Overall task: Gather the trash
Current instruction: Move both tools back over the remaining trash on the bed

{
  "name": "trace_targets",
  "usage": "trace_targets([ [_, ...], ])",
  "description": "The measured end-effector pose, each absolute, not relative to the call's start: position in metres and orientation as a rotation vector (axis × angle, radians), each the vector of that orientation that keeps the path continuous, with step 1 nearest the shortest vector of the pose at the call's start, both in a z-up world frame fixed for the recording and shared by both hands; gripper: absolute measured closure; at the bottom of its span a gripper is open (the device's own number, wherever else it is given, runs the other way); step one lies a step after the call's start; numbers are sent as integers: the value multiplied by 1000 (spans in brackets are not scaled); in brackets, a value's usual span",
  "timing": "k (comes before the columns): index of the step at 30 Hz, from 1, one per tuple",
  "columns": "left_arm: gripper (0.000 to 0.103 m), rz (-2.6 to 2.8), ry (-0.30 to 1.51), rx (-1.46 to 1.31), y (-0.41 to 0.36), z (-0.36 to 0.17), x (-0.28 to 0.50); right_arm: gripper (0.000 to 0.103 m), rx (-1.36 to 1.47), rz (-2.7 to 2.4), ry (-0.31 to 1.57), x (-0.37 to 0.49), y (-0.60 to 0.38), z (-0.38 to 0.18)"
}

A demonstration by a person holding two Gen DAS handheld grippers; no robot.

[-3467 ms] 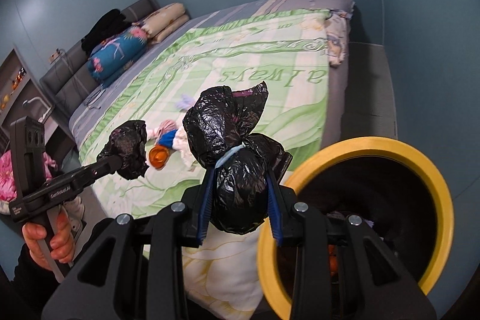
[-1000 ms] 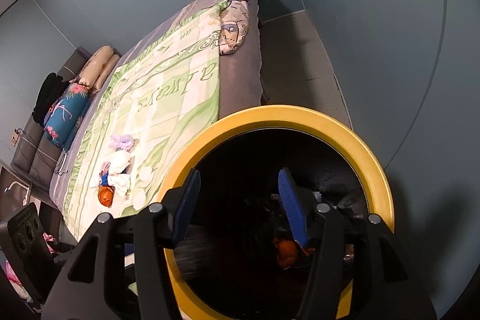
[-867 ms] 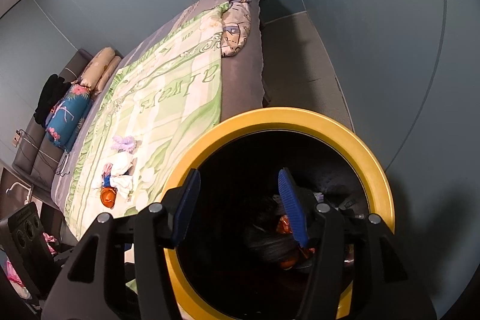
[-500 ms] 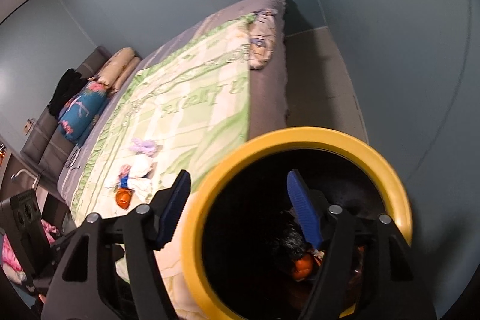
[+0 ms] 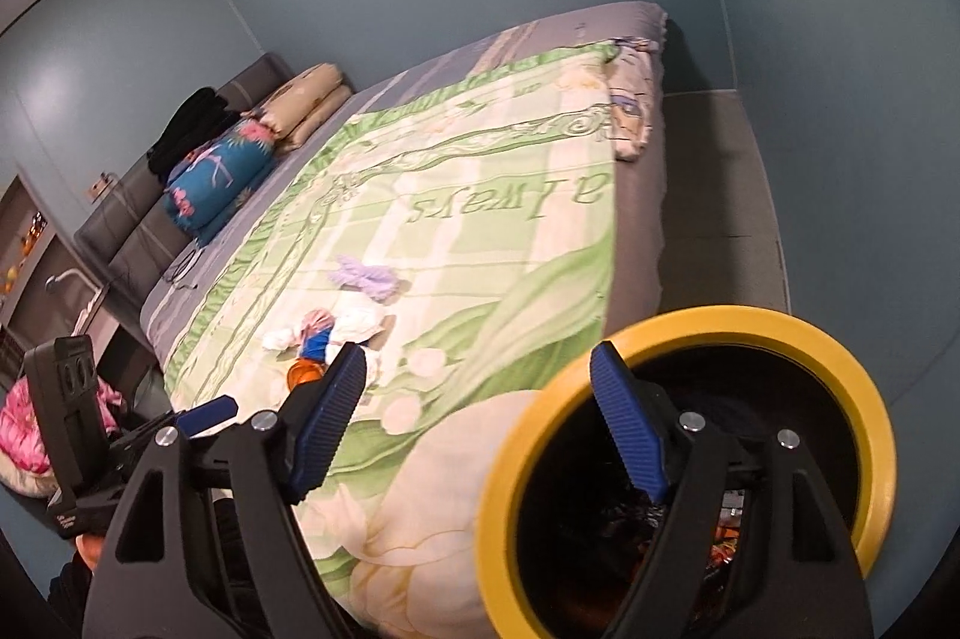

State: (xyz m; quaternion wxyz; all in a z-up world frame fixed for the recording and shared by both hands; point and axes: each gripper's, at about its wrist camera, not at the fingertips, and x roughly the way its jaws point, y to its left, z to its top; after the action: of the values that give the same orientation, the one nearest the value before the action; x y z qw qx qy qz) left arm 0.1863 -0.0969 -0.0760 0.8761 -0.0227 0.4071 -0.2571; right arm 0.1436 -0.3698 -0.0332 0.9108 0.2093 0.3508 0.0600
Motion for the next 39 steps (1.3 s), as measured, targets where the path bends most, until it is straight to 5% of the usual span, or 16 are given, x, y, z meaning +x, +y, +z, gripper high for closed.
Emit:
trace_targets([
  [39, 12, -210, 1006, -178, 51, -181, 287, 30, 124, 312, 1057, 293, -193, -94],
])
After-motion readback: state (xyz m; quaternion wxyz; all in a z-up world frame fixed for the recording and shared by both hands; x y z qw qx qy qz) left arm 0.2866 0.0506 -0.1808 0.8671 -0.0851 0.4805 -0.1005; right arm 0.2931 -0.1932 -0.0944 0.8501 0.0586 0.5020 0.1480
